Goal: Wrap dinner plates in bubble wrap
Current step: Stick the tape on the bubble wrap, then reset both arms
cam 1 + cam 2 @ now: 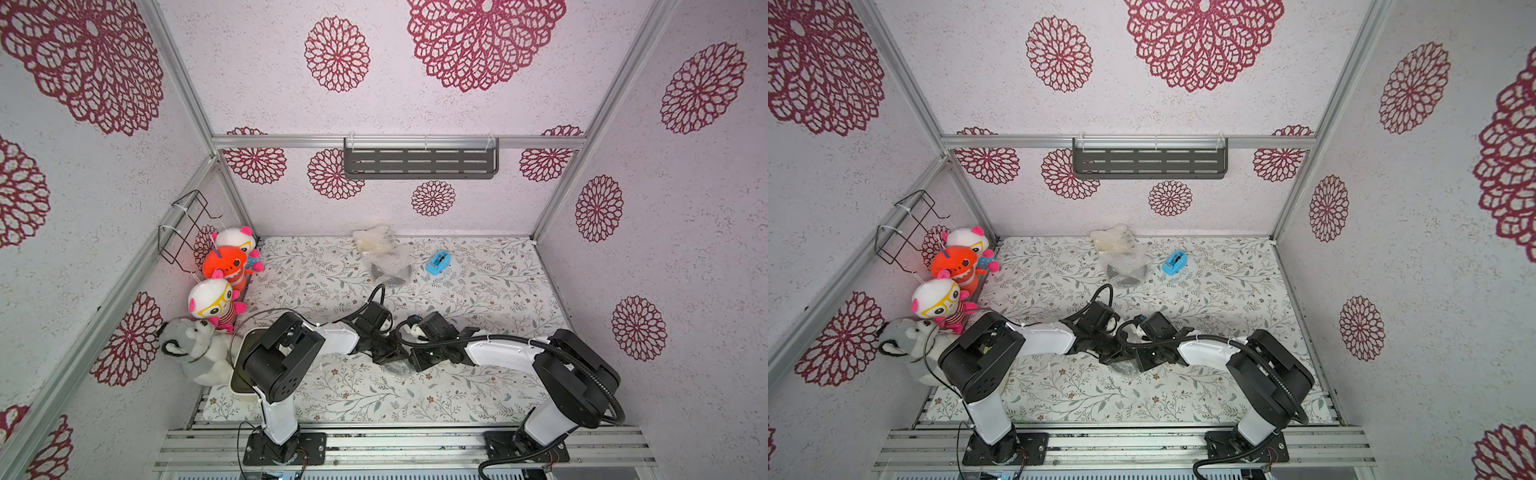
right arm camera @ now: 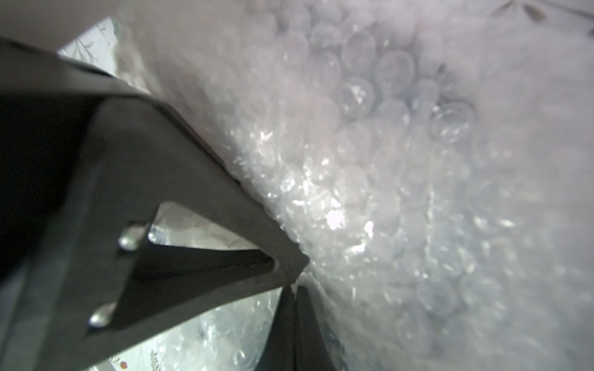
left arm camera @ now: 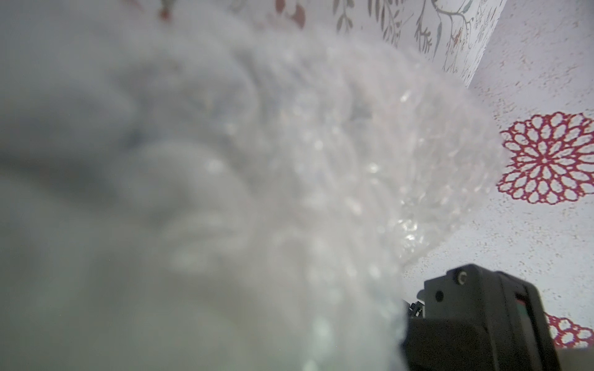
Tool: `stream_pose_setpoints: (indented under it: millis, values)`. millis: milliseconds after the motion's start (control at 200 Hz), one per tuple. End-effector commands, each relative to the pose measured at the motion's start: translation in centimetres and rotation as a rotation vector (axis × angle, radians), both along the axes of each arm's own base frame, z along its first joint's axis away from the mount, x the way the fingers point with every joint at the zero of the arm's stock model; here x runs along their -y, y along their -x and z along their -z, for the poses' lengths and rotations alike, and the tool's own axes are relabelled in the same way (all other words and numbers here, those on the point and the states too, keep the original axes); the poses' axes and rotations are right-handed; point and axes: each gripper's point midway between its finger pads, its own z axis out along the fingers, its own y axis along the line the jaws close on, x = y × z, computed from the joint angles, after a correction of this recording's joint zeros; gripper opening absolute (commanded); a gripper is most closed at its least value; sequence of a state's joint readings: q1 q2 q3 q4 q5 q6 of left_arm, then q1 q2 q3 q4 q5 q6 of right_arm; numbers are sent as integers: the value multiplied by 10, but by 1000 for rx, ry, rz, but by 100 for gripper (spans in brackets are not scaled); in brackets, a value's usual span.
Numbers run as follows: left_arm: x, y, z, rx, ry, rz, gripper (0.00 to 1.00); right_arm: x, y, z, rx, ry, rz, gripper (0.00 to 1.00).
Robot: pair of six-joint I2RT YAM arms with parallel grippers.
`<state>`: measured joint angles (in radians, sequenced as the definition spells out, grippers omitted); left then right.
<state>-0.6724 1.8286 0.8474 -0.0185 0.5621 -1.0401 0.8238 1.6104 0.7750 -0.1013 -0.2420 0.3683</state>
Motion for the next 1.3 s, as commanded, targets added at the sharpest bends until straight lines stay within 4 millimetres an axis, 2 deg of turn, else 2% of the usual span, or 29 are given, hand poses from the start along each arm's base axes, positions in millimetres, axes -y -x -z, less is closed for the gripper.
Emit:
stream_pose_setpoints:
  millis: [0, 40, 100, 150, 185, 225, 275, 290, 305, 315, 355, 405, 445, 500, 530, 605, 671, 711, 771, 801, 896, 966, 1036, 1091, 1146, 1181, 1226, 1291]
  values:
    - [-30, 12, 22, -23, -154, -33, 0, 10, 20, 18, -80, 46, -21, 0]
    - [-31, 8, 13, 8, -157, -37, 0, 3, 12, -1, -28, 2, -26, 0]
    - [-31, 3, 2, 44, -149, -46, 1, -2, -13, -49, 114, -56, -11, 0]
    - [-30, 2, 1, 48, -150, -49, 1, 6, -41, -92, 245, -86, 48, 20]
    - [-31, 2, 3, 39, -156, -47, 0, 26, -64, -116, 338, -74, 139, 30]
    - [-31, 3, 7, 28, -161, -50, 0, 60, -90, -135, 425, -42, 269, 43]
    - [-31, 4, 11, 20, -156, -58, 0, 119, -116, -144, 528, 36, 458, 58]
    - [-31, 5, 11, 19, -151, -60, 0, 137, -123, -146, 564, 60, 513, 69]
    - [-31, 4, 12, 21, -147, -64, 0, 157, -128, -146, 594, 92, 568, 92]
    - [-30, 5, 12, 20, -145, -65, 0, 169, -132, -146, 611, 108, 602, 97]
    - [-30, 5, 13, 18, -138, -71, 0, 217, -141, -146, 660, 180, 747, 99]
    - [-31, 5, 14, 18, -140, -72, 0, 268, -146, -147, 704, 254, 894, 99]
    - [-31, 5, 14, 17, -142, -73, 0, 301, -149, -147, 739, 297, 987, 99]
    - [-30, 6, 15, 14, -140, -72, 0, 329, -151, -137, 760, 330, 1033, 99]
    - [-30, 5, 14, 16, -139, -72, 0, 336, -155, -128, 760, 325, 1023, 99]
    - [-30, 5, 14, 15, -138, -75, 0, 337, -165, -107, 746, 263, 994, 99]
    - [-28, 3, 9, 22, -133, -74, 0, 327, -172, -89, 743, 172, 955, 99]
    - [-27, 1, 3, 33, -126, -71, 0, 322, -175, -87, 794, 135, 925, 99]
    - [-20, -7, -21, 78, -75, -71, 5, 312, -177, -82, 817, 104, 863, 99]
    - [-16, -11, -38, 107, -43, -70, 8, 308, -179, -86, 843, 117, 823, 99]
    - [-11, -27, -106, 247, 45, -64, 19, 301, -174, -95, 946, 91, 755, 99]
    - [-20, -36, -151, 368, 53, -67, 27, 294, -169, -90, 1001, 34, 713, 99]
    - [-43, -46, -190, 506, -4, -99, 33, 296, -159, -88, 1039, 22, 734, 99]
    - [-78, -57, -207, 611, -137, -164, 38, 305, -162, -86, 1018, 48, 778, 99]
    - [-136, -67, -214, 715, -379, -288, 50, 307, -164, -83, 999, 80, 791, 99]
    - [-190, -74, -215, 785, -611, -429, 56, 307, -166, -85, 1010, 90, 798, 99]
    - [-246, -75, -212, 850, -837, -571, 59, 307, -166, -83, 1000, 108, 804, 99]
    - [-301, -79, -198, 923, -1020, -688, 65, 313, -165, -83, 1005, 135, 843, 99]
